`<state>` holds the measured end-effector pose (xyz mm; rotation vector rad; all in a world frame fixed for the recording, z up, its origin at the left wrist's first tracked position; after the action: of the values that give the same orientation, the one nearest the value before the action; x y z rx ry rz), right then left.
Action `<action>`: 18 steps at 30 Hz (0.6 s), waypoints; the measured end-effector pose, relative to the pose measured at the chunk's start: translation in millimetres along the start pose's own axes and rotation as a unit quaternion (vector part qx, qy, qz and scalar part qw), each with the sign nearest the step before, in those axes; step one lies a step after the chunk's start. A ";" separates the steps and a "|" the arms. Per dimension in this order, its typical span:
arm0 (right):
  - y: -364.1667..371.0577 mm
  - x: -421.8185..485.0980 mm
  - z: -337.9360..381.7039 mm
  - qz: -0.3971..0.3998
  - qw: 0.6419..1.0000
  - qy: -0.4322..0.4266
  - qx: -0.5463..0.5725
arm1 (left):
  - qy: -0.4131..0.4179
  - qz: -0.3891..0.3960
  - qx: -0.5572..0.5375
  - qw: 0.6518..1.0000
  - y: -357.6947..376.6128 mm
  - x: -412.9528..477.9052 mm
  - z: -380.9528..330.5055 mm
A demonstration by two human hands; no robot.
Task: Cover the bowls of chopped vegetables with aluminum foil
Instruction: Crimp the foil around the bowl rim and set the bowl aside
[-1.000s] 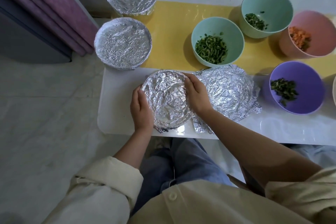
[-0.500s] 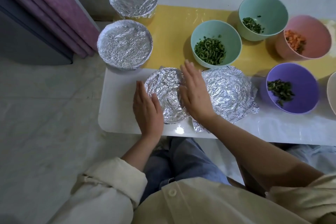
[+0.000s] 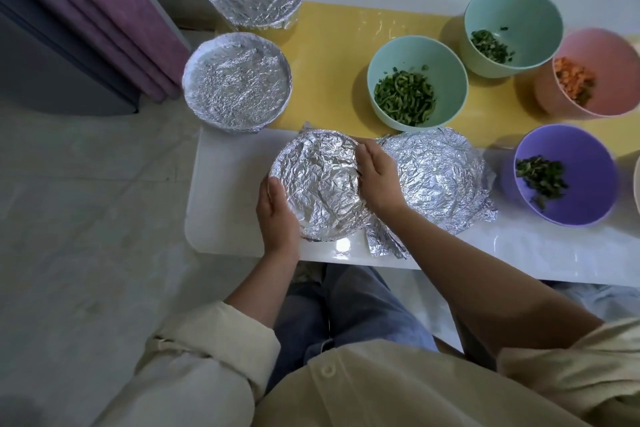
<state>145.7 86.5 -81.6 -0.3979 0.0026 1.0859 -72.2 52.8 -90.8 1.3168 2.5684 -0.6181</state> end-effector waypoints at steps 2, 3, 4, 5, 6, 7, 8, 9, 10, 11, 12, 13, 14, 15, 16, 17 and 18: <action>1.1 -3.7 -5.4 0.000 0.999 0.046 0.019 | -0.018 0.019 -0.001 1.000 2.9 2.3 -2.1; -0.5 -6.4 -6.7 -0.009 0.998 0.059 0.021 | -0.016 0.038 0.009 0.999 5.6 4.6 -6.3; -3.2 -9.9 -6.1 -0.016 0.997 0.068 0.023 | -0.007 0.060 0.028 0.998 8.8 7.8 -10.7; -6.9 -12.4 -4.1 -0.023 0.997 0.066 0.014 | 0.004 0.084 0.052 0.995 12.5 11.4 -15.0; -11.5 -14.3 0.7 -0.028 0.998 0.051 -0.001 | 0.015 0.110 0.076 0.991 16.0 14.9 -18.9; -17.1 -14.6 5.0 -0.032 0.999 0.030 -0.025 | 0.033 0.131 0.100 0.986 17.8 18.1 -23.4; -23.5 -13.0 10.1 -0.036 0.998 -0.002 -0.059 | 0.057 0.143 0.121 0.981 17.9 21.0 -27.7; -28.8 -8.9 16.9 -0.041 0.993 -0.046 -0.099 | 0.086 0.148 0.140 0.975 17.0 23.3 -32.1; -31.7 -3.8 26.2 -0.042 0.986 -0.091 -0.132 | 0.118 0.148 0.159 0.969 16.1 24.8 -36.6; -32.2 2.3 35.6 -0.039 0.979 -0.130 -0.151 | 0.150 0.143 0.176 0.962 15.2 25.0 -41.7; -29.3 8.1 44.5 -0.029 0.974 -0.156 -0.159 | 0.177 0.132 0.186 0.957 14.8 24.4 -46.9; -22.9 12.5 53.2 -0.011 0.971 -0.175 -0.160 | 0.199 0.117 0.188 0.955 14.9 23.6 -52.2; -14.0 15.7 61.3 0.013 0.969 -0.190 -0.160 | 0.214 0.101 0.184 0.954 16.0 23.4 -56.9; -3.9 18.2 66.6 0.038 0.965 -0.202 -0.160 | 0.225 0.088 0.176 0.954 18.3 23.4 -61.6; 5.4 20.1 70.7 0.059 0.963 -0.209 -0.162 | 0.232 0.081 0.168 0.955 22.0 23.8 -64.7; 12.9 23.4 70.6 0.069 0.962 -0.207 -0.163 | 0.236 0.083 0.163 0.954 26.5 24.5 -66.3; 18.5 27.0 68.8 0.071 0.963 -0.199 -0.167 | 0.241 0.090 0.165 0.952 31.4 25.0 -66.8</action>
<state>129.4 138.9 -28.7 -0.4798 -0.5226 1.2971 -60.1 117.1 -48.5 2.0064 2.7393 -0.7998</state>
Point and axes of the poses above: each hand's wrist, its own x-axis towards the middle knuckle, its own y-axis out of the palm, z = x × y, the point moved 10 cm from there along x, towards the middle knuckle, and after that the axes turned 14 degrees about -z, right-handed, at the moved point
